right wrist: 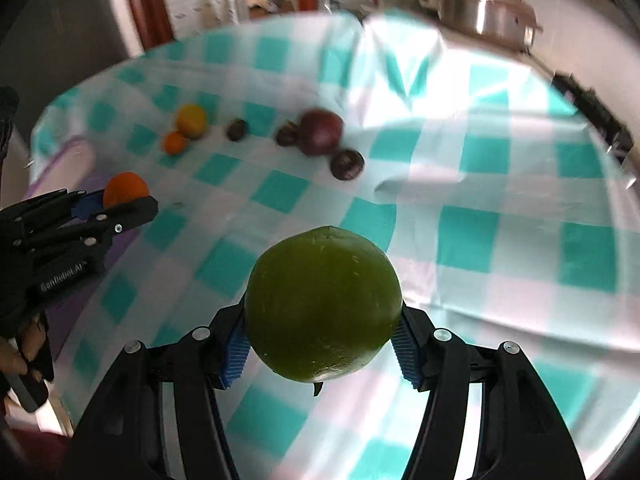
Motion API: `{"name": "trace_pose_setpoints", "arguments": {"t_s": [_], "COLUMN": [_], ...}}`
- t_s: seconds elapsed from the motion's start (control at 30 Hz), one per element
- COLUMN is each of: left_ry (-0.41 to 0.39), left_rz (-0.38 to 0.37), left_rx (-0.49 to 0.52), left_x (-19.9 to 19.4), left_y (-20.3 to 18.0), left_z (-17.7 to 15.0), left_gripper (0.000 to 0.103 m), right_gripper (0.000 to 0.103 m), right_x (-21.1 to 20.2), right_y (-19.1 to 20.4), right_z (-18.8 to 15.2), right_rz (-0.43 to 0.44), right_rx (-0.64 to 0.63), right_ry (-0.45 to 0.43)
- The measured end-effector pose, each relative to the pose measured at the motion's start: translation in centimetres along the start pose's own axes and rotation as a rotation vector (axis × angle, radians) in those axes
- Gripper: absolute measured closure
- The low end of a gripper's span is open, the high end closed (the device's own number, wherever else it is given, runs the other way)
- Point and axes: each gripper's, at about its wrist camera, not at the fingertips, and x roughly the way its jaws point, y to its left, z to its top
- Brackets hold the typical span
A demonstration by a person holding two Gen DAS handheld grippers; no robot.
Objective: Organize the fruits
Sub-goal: 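Grasp a tangerine with the left tool while the right tool grasps the large green fruit, then carry the tangerine and large green fruit over the box with both tools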
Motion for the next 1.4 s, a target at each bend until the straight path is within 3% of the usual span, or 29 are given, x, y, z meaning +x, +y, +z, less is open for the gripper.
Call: {"name": "trace_pose_setpoints", "arguments": {"t_s": [0.23, 0.5, 0.7, 0.9, 1.17, 1.4], "left_ry": [-0.09, -0.154, -0.174, -0.181, -0.141, -0.116], "left_rz": [0.058, 0.083, 0.105, 0.128, 0.122, 0.104], "left_rx": [-0.032, -0.029, -0.054, -0.064, -0.089, -0.081], "left_x": [-12.5, -20.5, -23.2, -25.0, -24.1, -22.7], "left_y": [0.0, -0.7, 0.3, 2.0, 5.2, 9.1], "left_z": [-5.1, -9.6, -11.2, -12.6, -13.7, -14.3], "left_gripper": [0.066, 0.066, 0.066, 0.066, 0.066, 0.066], "right_gripper": [0.044, 0.044, 0.044, 0.044, 0.044, 0.044], "right_x": [-9.2, -14.8, -18.3, -19.7, -16.9, -13.8], "right_y": [1.2, 2.2, 3.1, 3.0, 2.9, 7.4], "right_z": [-4.6, -8.0, -9.0, -10.3, -10.6, -8.5], "right_rz": [0.04, 0.045, 0.006, -0.011, 0.003, 0.023], "right_rx": [-0.063, -0.088, -0.18, -0.216, -0.172, -0.206], "right_ry": [-0.099, -0.18, -0.25, -0.267, -0.198, -0.156]}}
